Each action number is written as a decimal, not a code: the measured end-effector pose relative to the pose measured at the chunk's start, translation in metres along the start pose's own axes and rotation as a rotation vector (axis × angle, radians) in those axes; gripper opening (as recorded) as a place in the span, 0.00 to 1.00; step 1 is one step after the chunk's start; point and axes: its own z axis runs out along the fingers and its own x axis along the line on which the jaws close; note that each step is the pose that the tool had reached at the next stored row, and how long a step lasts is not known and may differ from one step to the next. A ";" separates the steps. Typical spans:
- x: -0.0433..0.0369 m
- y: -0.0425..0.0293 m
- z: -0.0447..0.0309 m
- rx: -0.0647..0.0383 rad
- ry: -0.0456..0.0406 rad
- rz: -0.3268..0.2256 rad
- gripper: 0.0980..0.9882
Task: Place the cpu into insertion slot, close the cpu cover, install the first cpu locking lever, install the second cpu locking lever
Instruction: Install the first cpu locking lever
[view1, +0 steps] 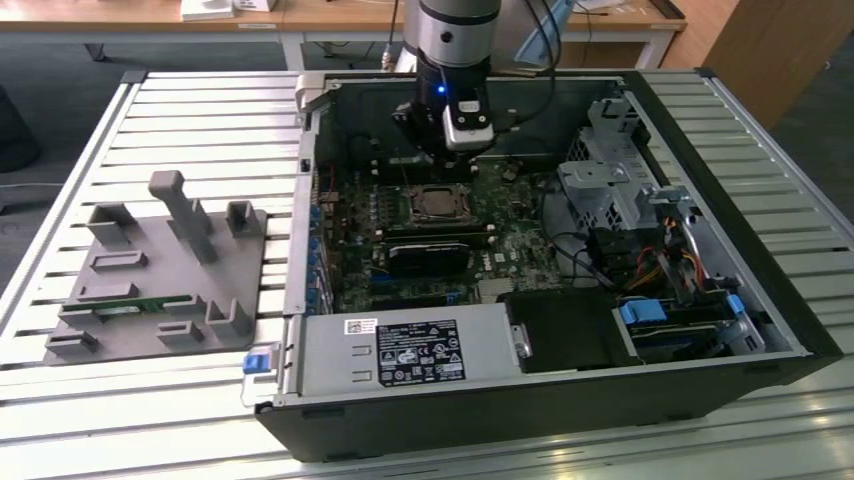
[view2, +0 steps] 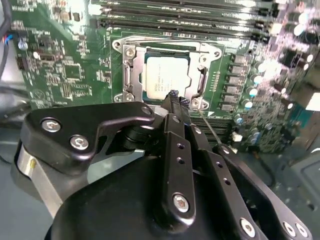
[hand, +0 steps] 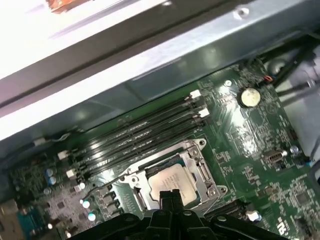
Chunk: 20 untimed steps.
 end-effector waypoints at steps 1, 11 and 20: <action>0.0000 0.0000 0.0001 0.000 0.0004 -0.018 0.01; 0.0000 0.0000 0.0007 0.004 0.0044 -0.200 0.01; 0.0001 -0.0001 0.0011 0.006 0.0076 -0.349 0.01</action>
